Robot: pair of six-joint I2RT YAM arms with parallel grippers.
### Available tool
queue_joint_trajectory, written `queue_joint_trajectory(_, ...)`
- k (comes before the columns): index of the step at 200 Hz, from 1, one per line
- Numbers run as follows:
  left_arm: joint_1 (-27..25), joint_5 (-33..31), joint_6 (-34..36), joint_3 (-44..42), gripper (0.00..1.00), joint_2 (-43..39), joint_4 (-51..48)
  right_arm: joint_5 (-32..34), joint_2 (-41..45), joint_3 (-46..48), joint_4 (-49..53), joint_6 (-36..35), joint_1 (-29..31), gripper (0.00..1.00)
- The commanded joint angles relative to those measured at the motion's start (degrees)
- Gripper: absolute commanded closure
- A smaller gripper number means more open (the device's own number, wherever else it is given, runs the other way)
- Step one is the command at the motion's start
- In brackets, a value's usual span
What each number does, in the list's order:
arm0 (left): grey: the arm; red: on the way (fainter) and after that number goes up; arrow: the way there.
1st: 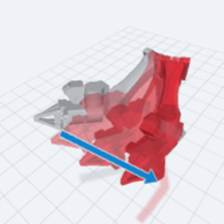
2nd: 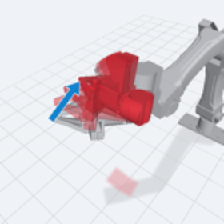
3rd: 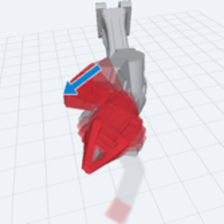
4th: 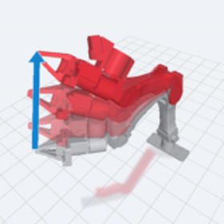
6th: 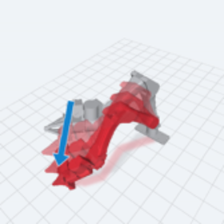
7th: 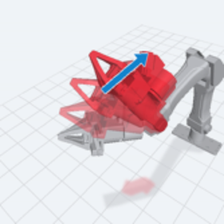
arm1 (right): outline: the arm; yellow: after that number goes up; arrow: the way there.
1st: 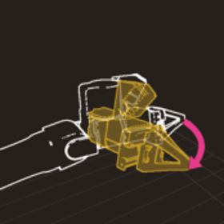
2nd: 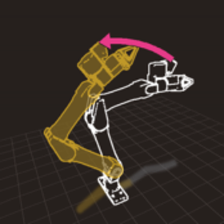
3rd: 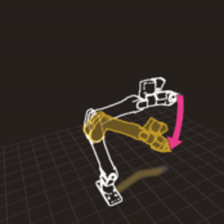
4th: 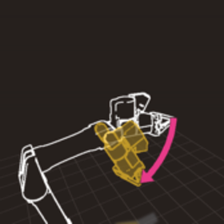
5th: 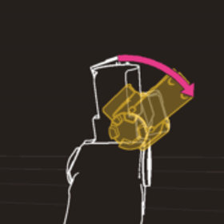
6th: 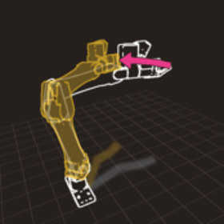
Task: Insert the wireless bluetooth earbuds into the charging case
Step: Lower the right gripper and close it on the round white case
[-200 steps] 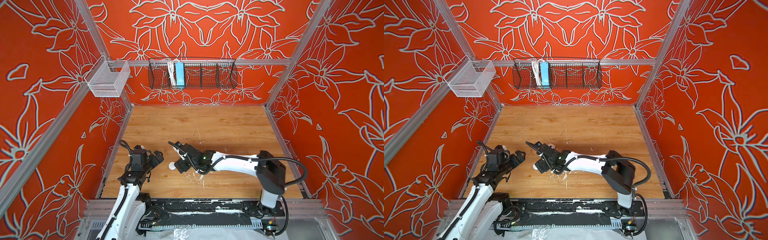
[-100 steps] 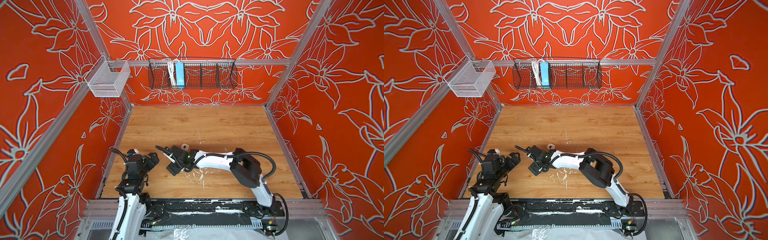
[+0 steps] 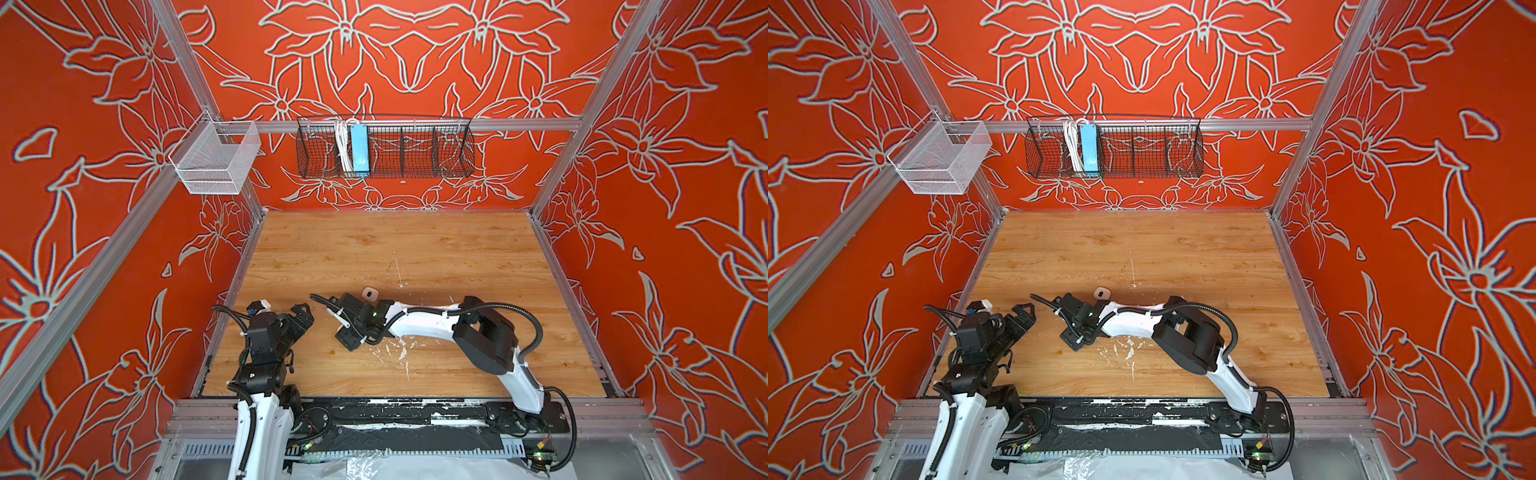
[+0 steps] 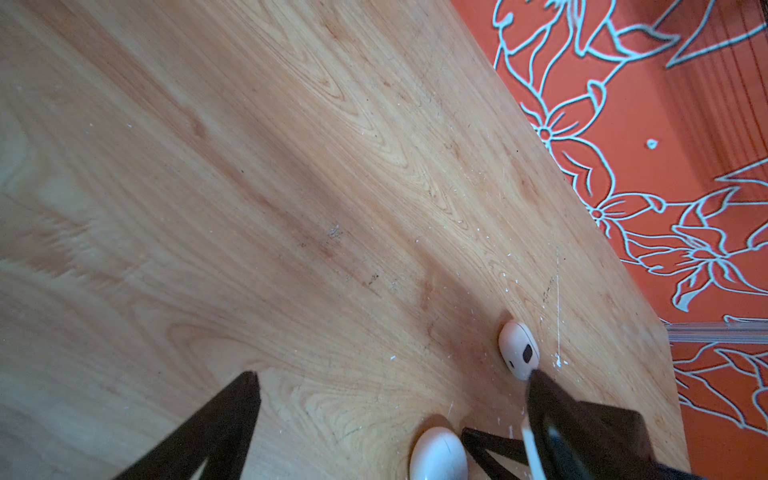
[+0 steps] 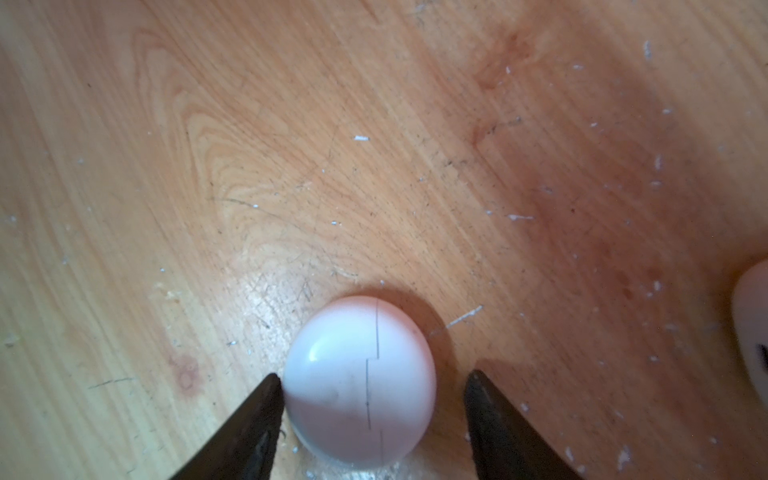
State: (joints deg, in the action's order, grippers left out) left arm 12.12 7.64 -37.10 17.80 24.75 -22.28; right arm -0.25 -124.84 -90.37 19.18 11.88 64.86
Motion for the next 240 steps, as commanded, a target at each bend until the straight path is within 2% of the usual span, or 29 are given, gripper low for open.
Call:
queue_joint_trajectory(1,0.38,0.35,-0.39,-0.91,0.01,-0.60,-1.27,0.10,-1.46,1.04,0.43,0.60,0.30,0.26)
queue_joint_trajectory(54,0.42,0.62,-0.35,-1.05,0.01,-1.24,-1.10,0.32,-3.34,-1.36,1.74,0.45,0.69,0.33)
queue_joint_trajectory(111,0.36,0.82,-0.37,-1.10,0.01,-1.03,-1.10,1.12,-4.88,-2.98,3.00,0.69,1.40,0.35)
queue_joint_trajectory(140,0.36,0.89,-0.49,-1.14,0.01,-1.02,-0.84,2.35,-4.30,-2.57,3.48,0.99,1.57,0.48)
queue_joint_trajectory(168,0.40,1.75,-0.26,-1.04,0.01,-0.59,-0.75,3.60,-2.39,-0.63,3.24,1.48,1.99,0.46)
queue_joint_trajectory(203,0.37,2.29,-0.26,-1.06,0.01,-0.69,-0.66,6.14,-0.44,1.64,2.90,2.04,2.39,0.36)
queue_joint_trajectory(240,0.39,2.40,-0.29,-1.07,0.01,-0.59,-0.61,5.73,-0.76,1.64,2.16,2.01,2.45,0.40)
